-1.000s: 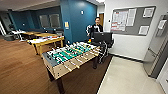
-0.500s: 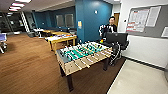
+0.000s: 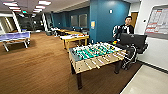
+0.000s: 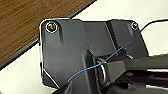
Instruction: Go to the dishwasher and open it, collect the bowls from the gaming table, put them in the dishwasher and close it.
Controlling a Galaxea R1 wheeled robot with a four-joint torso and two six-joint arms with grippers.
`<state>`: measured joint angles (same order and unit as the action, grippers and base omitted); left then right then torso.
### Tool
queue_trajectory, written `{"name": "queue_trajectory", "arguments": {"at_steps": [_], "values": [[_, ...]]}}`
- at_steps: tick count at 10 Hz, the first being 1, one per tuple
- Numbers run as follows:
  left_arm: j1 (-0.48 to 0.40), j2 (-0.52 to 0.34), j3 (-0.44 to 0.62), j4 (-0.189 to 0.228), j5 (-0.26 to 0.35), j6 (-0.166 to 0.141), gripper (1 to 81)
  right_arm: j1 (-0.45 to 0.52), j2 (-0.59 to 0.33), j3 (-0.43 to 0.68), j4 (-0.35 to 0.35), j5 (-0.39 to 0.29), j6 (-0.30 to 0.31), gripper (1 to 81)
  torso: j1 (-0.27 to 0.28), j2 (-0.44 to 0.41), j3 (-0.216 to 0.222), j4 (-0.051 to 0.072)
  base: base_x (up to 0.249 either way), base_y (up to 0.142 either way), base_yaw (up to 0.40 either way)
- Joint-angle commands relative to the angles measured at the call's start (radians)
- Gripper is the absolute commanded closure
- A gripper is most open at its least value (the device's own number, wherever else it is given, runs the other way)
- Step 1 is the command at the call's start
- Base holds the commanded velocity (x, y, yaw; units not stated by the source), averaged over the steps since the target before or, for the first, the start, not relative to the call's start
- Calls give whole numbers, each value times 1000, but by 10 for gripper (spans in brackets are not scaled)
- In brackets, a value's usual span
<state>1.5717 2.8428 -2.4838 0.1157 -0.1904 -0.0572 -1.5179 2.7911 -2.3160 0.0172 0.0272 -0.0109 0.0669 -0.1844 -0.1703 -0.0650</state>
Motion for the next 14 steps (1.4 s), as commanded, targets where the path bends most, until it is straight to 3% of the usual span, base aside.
{"name": "queue_trajectory", "arguments": {"at_steps": [1,8,14], "values": [[-37,-12,2,2,43,-3,10,43,-8,12,-13,-56,-4,10,0,0,0,0,0,0,369],[-34,-11,-1,-1,42,-4,10,40,11,-9,-16,-56,-4,10,-1,0,0,0,0,0,359],[-35,-8,-7,1,43,-7,10,41,12,-14,-20,-55,-3,10,-1,0,0,0,0,0,252]]}}
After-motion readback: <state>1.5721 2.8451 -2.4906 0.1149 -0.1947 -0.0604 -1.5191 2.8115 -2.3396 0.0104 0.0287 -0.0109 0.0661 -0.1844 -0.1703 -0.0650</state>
